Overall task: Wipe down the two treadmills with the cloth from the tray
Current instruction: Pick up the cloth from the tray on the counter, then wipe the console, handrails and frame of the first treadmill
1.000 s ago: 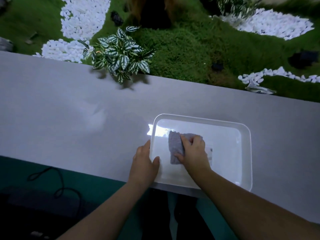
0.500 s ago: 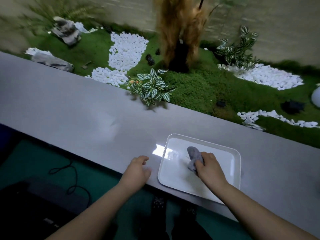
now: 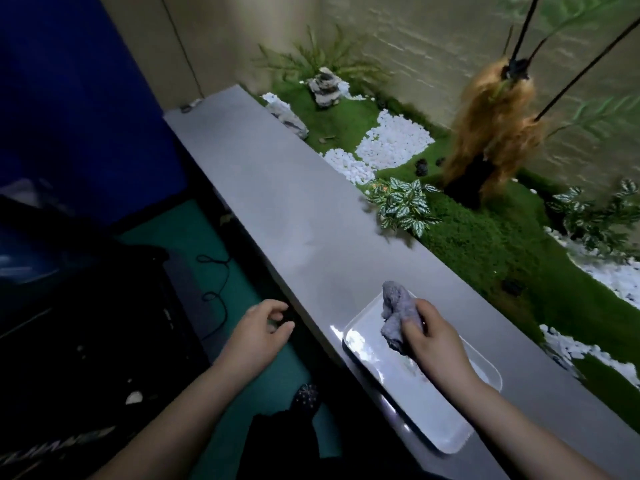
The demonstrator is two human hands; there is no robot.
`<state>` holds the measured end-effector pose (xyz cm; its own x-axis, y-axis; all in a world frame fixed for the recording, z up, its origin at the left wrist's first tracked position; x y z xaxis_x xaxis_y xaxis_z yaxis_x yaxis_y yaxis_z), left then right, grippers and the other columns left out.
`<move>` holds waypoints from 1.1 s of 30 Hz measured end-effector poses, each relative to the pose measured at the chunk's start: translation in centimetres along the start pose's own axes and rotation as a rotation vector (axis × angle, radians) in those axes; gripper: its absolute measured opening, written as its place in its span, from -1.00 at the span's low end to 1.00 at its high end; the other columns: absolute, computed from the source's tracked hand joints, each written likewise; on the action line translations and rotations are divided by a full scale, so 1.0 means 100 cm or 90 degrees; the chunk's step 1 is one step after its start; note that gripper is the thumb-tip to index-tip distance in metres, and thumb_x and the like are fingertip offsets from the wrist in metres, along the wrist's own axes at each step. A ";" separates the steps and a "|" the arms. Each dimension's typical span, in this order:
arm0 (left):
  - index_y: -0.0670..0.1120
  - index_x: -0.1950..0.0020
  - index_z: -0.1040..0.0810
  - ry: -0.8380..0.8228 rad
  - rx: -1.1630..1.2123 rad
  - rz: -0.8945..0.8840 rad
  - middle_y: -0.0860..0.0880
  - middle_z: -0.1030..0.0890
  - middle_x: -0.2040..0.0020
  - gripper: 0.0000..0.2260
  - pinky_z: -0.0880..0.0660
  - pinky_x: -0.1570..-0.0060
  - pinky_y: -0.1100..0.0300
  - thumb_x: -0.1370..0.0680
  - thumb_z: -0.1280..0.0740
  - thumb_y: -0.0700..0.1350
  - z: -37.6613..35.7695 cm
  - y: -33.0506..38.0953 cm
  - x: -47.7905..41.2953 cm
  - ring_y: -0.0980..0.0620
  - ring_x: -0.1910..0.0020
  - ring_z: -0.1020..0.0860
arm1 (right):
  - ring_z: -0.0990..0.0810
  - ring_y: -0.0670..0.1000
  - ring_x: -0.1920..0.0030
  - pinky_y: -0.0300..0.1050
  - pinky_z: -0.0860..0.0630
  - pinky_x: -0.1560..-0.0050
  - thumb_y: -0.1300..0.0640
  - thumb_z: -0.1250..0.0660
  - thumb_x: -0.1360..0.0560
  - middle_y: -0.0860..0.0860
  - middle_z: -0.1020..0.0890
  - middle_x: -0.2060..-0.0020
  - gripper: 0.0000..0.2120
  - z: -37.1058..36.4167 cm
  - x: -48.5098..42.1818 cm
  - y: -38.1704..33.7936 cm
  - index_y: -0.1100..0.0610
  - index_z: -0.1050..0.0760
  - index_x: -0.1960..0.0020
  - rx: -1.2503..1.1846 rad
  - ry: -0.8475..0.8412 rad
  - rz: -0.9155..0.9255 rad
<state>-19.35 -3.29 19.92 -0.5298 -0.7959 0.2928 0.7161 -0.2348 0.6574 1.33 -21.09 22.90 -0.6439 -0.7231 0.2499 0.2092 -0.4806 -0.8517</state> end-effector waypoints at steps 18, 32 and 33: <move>0.04 -0.11 -0.52 0.357 0.109 0.350 0.04 -0.59 -0.01 -0.80 -0.43 0.05 0.28 -0.50 -0.39 -0.03 0.117 -0.195 0.304 0.19 0.06 -0.55 | -0.52 -0.20 0.31 -0.32 -0.41 0.28 0.24 -0.23 -0.54 -0.14 -0.61 0.29 -0.77 -0.197 0.129 -0.117 -0.04 -0.53 0.15 0.024 -0.343 0.245; 0.01 -0.13 -0.55 0.486 0.069 0.377 0.04 -0.56 -0.04 -0.78 -0.35 0.01 0.32 -0.50 -0.40 -0.04 0.234 -0.333 0.458 0.14 0.01 -0.51 | -0.55 -0.14 0.27 -0.25 -0.43 0.25 0.18 -0.21 -0.59 -0.07 -0.62 0.23 -0.80 -0.396 0.280 -0.199 -0.08 -0.52 0.06 -0.015 -0.441 0.264; 0.01 -0.14 -0.55 0.490 0.076 0.372 0.05 -0.55 -0.04 -0.78 -0.33 0.01 0.34 -0.50 -0.39 -0.04 0.242 -0.337 0.460 0.17 0.03 -0.49 | -0.56 -0.11 0.24 -0.31 -0.43 0.27 0.18 -0.21 -0.59 -0.05 -0.62 0.21 -0.80 -0.402 0.286 -0.207 -0.10 -0.51 0.07 -0.013 -0.444 0.269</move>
<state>-78.88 -18.49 28.03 0.3660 -0.9263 0.0892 0.6988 0.3369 0.6310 -50.98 -11.90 29.14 0.0941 -0.9871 0.1295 0.3136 -0.0941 -0.9449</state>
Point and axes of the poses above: each hand's wrist, its own x-axis away from the middle knuckle, its own z-axis out of the back of the hand, y = z × x, the point moved 3 cm from there along -x, towards the middle knuckle
